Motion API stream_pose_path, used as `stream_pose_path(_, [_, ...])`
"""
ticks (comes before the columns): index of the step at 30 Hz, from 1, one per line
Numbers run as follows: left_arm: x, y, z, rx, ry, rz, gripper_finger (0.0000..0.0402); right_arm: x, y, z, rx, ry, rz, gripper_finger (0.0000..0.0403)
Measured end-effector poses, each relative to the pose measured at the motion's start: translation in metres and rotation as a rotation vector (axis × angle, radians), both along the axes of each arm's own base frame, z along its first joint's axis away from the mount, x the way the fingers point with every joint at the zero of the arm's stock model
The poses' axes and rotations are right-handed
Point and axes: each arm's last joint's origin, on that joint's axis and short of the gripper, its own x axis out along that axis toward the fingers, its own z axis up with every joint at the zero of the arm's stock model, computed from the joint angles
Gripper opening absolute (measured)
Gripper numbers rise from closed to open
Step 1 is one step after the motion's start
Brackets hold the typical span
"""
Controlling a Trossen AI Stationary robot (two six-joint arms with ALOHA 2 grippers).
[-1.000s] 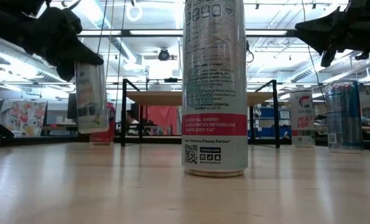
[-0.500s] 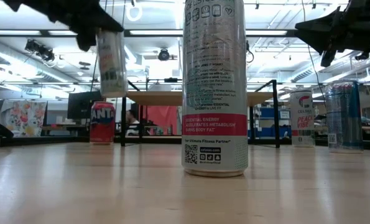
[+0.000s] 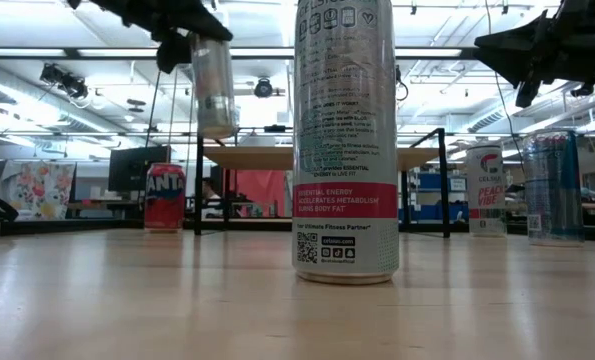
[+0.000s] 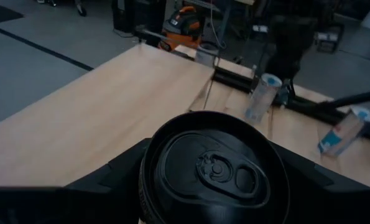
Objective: Place canned beverage on shelf
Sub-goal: Put the top white yellow soda can on the shelf
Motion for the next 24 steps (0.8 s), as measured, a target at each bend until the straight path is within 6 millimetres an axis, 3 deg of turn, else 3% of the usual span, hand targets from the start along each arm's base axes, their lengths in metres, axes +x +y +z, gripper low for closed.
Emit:
stream_pose_path(12, [0.023, 0.053, 0.025, -0.043, 0.013, 0.075, 0.0262, 0.000, 0.000, 0.000, 0.000, 0.000, 0.001, 0.0107])
stream_pose_path(24, [0.031, 0.099, 0.038, -0.040, 0.019, 0.140, 0.0262, 0.000, 0.000, 0.000, -0.001, 0.001, 0.002, 0.0107])
